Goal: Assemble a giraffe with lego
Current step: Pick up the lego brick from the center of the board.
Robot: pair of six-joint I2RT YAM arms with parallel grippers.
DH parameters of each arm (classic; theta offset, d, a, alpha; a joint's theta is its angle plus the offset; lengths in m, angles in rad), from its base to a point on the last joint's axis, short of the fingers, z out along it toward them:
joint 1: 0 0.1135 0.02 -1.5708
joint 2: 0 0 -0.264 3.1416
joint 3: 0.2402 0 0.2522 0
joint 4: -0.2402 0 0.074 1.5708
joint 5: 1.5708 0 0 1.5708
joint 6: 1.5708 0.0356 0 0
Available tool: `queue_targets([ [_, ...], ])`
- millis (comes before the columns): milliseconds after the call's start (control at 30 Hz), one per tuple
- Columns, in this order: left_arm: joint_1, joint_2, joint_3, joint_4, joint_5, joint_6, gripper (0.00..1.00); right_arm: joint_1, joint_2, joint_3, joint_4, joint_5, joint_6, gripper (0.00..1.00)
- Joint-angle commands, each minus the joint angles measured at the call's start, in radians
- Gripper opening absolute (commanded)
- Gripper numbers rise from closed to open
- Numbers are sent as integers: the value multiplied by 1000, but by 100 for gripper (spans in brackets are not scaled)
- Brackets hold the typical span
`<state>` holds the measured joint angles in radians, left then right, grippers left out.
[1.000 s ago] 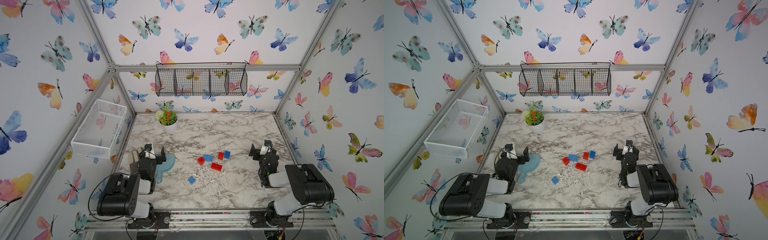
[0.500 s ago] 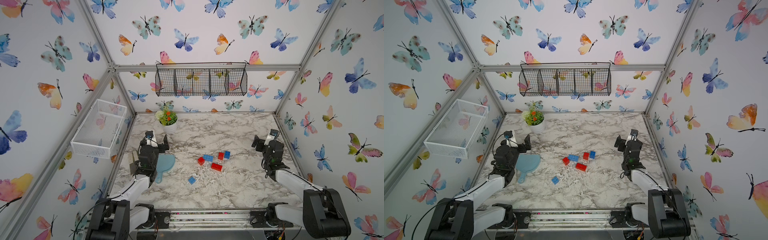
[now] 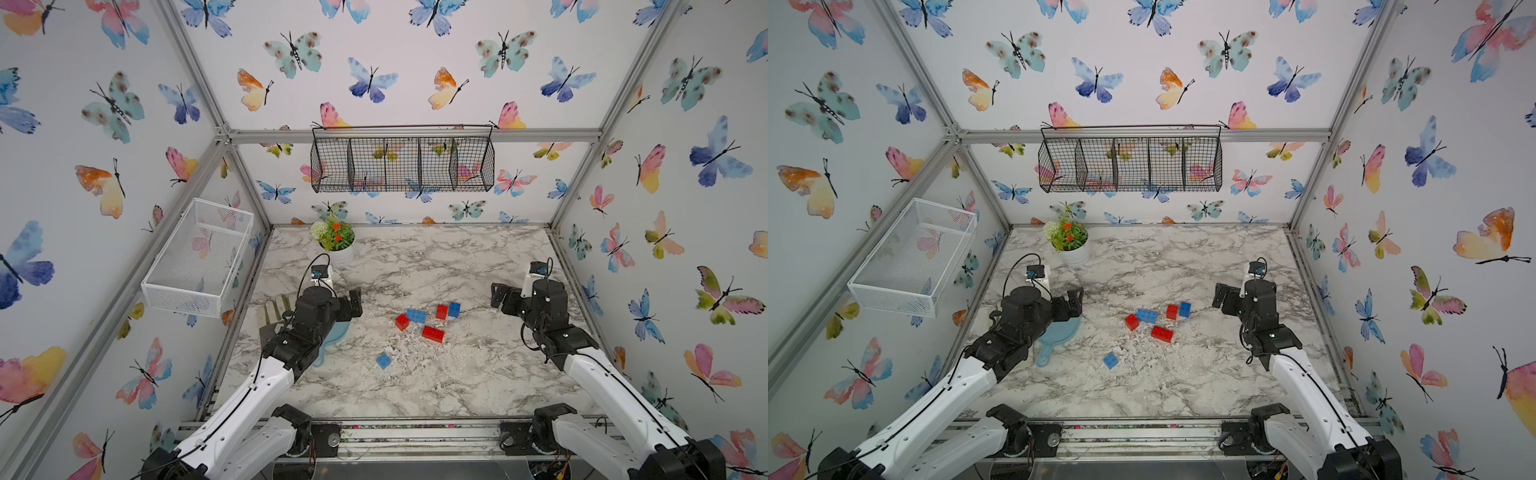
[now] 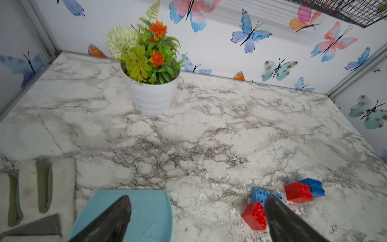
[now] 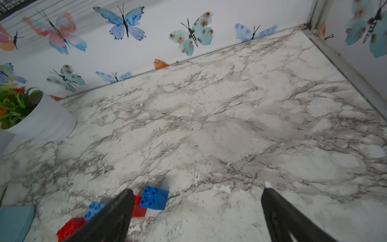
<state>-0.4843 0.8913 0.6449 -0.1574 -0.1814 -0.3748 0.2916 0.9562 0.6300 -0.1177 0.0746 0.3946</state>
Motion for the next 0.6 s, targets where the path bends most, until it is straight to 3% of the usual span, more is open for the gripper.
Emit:
queue_targets([
  [0,-46,-20,-14,-191,59,-92,98,71,-4,15,-165,-16,67,98],
  [233,-62,-48,-36,-256,179,-156,98,302,89,-33,-170,46,197,99],
  [567,-115,-45,-50,-296,163,-181,99,500,228,-37,-128,114,416,99],
])
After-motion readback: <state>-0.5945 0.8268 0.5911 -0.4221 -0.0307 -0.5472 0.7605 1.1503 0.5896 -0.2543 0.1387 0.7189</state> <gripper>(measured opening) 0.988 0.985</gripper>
